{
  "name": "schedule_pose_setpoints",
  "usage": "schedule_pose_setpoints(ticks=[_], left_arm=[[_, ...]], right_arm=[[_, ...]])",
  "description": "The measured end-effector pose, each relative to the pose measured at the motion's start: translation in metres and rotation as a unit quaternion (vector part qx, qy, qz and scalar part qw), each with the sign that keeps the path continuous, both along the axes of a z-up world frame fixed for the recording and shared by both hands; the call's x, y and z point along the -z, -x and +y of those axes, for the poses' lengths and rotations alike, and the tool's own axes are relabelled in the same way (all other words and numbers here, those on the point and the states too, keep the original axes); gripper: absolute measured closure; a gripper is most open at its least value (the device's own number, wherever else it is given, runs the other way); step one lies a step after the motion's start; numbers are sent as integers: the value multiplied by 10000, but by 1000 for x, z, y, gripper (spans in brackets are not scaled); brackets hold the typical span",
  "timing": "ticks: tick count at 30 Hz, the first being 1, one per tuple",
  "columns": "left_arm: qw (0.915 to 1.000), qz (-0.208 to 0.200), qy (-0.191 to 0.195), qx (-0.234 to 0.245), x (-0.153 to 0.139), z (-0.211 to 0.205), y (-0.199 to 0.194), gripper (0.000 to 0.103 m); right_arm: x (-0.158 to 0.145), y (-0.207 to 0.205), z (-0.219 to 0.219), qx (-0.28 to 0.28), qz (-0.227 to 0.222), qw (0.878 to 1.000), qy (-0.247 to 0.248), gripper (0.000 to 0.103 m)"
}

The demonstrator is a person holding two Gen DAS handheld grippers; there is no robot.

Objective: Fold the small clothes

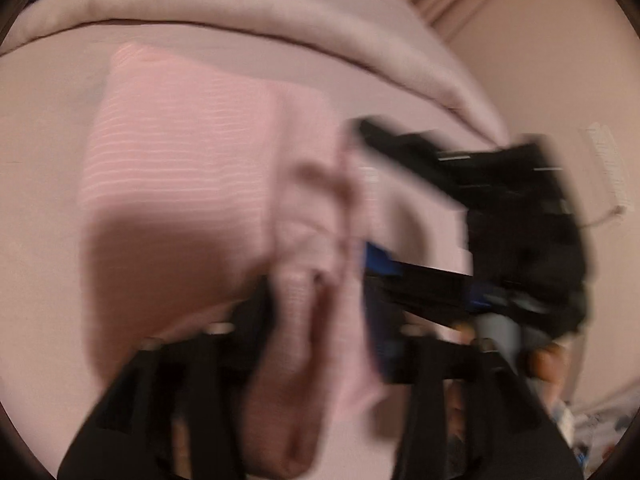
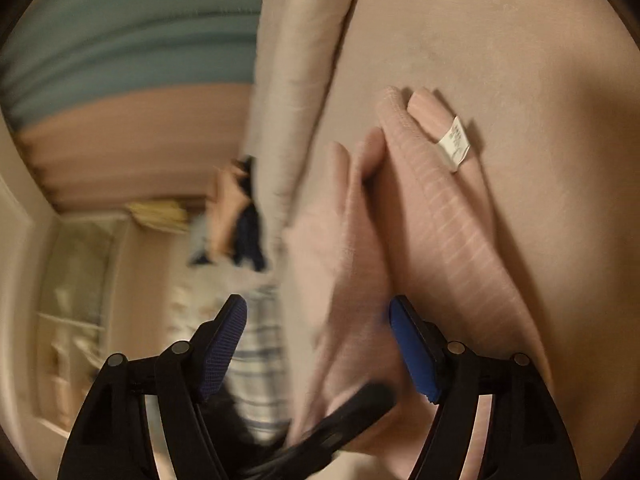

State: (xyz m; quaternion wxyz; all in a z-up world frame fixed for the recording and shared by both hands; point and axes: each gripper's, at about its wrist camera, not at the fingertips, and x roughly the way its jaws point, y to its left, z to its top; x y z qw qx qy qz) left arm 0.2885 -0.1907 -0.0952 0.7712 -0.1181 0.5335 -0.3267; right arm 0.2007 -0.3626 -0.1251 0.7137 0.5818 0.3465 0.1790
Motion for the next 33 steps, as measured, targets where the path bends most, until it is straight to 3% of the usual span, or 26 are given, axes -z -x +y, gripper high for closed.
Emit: schedule_pose_setpoints(ticks=[4, 7, 9, 11, 12, 14, 17, 21, 24, 27, 28, 29, 31, 33], left_arm=[[9980, 172, 473, 390, -12, 11, 12, 38], [9927, 465, 977, 536, -13, 41, 35, 38], [9916, 492, 1139, 365, -14, 70, 42, 37], [9923, 453, 1144, 125, -14, 93, 51, 37], [9935, 422, 1055, -20, -13, 104, 52, 37], [9937, 506, 965, -276, -7, 122, 48, 37], [9912, 718, 1000, -483, 3, 137, 40, 37], [9897, 844, 1038, -500, 12, 149, 49, 37], [9893, 897, 1033, -497, 17, 162, 45, 37], [9884, 946, 1059, -531, 18, 159, 45, 37], [9891, 914, 1002, -567, 18, 158, 44, 37], [9897, 888, 955, -592, 16, 153, 44, 37], [9904, 832, 915, -614, 13, 148, 43, 38], [9918, 702, 883, -604, 6, 142, 41, 40]], right_arm=[[-9, -4, -2, -443, 206, 9976, 491, 28], [-10, -10, 5, -689, 409, 9937, 783, 29], [-12, -8, 7, -789, 526, 9871, 1287, 42], [-17, -12, 10, -842, 566, 9754, 1956, 74], [-21, -12, 16, -869, 561, 9647, 2424, 78], [-25, -14, 23, -847, 481, 9548, 2809, 84], [-42, -5, 27, -668, 182, 9424, 3273, 85], [-68, 14, 8, -265, -153, 9385, 3440, 85], [-61, 14, -4, -267, 65, 9360, 3510, 85], [-35, 6, -17, -240, 572, 9310, 3598, 85], [-23, 4, -23, -356, 717, 9370, 3401, 83], [-17, 4, -27, -320, 773, 9430, 3222, 73], [-16, 9, -34, -156, 732, 9500, 3031, 63], [-26, 18, -35, -12, 706, 9402, 3331, 57]])
